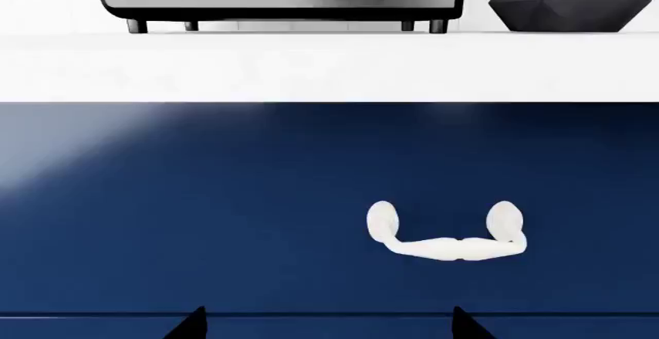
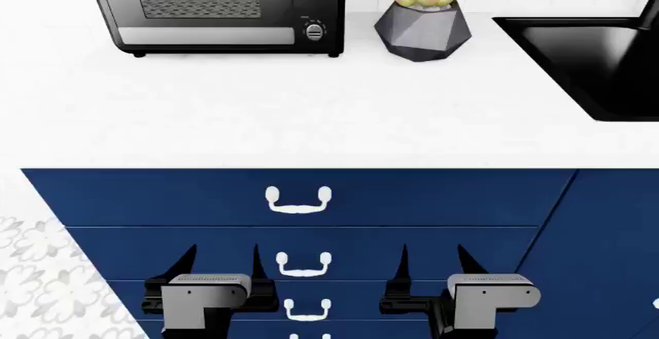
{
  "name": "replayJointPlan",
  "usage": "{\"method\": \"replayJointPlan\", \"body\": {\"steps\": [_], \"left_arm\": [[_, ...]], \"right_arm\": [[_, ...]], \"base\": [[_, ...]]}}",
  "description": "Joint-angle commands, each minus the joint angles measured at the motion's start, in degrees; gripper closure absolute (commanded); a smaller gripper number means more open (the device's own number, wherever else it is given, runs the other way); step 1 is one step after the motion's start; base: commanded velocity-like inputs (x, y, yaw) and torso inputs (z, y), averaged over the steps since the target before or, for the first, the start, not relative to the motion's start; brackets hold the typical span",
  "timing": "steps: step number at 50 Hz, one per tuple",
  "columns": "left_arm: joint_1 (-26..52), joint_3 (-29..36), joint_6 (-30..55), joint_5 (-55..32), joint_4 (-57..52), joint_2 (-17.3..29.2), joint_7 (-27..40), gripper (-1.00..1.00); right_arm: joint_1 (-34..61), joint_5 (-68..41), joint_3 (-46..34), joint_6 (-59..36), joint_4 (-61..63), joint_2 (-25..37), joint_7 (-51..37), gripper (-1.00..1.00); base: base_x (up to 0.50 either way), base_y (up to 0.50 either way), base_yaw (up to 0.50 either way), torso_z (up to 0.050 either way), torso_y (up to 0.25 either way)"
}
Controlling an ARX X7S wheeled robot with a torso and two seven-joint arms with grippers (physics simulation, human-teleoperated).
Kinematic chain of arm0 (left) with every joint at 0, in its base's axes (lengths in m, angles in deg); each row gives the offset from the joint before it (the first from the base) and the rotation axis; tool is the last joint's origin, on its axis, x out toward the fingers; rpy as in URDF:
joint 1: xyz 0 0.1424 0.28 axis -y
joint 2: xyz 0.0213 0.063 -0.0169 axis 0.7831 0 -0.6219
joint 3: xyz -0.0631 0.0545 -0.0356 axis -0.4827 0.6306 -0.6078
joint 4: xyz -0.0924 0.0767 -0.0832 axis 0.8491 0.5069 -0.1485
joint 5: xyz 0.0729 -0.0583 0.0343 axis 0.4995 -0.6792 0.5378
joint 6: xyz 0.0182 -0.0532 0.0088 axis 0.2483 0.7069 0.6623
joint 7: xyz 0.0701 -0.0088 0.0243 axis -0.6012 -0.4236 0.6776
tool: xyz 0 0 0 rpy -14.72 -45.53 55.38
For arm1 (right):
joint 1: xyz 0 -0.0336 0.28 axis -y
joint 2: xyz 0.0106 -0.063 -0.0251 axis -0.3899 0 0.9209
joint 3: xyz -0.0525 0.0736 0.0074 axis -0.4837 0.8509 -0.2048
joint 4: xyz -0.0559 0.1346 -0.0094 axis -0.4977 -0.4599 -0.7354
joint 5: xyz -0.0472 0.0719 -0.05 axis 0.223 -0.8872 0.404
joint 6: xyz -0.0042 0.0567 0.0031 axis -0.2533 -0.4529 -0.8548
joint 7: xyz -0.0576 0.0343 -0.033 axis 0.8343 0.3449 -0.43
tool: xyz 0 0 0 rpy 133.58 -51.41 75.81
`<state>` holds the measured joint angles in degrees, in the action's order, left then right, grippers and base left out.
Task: Turn on the toaster oven by setting the timer.
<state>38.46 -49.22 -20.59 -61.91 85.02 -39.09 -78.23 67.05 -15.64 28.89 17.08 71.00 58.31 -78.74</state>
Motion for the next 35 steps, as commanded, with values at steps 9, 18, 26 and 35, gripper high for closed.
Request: {"method": "replayJointPlan", "body": {"steps": [9, 18, 26, 35], "left_arm": [[0.51, 3.56, -0.66, -2.20, 0.87, 2.32, 2.01, -1.00], [-0.93, 4.21, 1.60, -3.37, -3.79, 3.61, 3.49, -1.00], [-4.89, 2.92, 13.16, -4.57, -28.85, 7.03, 4.82, -1.00], [-3.47, 1.62, 24.83, -7.20, -45.36, 9.60, 5.57, -1.00]], "right_arm": [[-0.77, -1.56, -2.82, 0.13, 0.64, 2.40, -2.99, -1.00], [-2.24, -2.40, -3.50, 0.13, 5.17, 3.56, -4.49, -1.00], [-5.41, -8.76, -0.68, -14.22, 29.82, 5.66, -5.89, -1.00], [-4.32, -13.36, 2.40, -21.83, 43.90, 8.14, -7.71, -1.00]], "base": [[0.00, 0.00, 0.00, 0.000, 0.000], [0.00, 0.00, 0.00, 0.000, 0.000], [0.00, 0.00, 0.00, 0.000, 0.000], [0.00, 0.00, 0.00, 0.000, 0.000]]}}
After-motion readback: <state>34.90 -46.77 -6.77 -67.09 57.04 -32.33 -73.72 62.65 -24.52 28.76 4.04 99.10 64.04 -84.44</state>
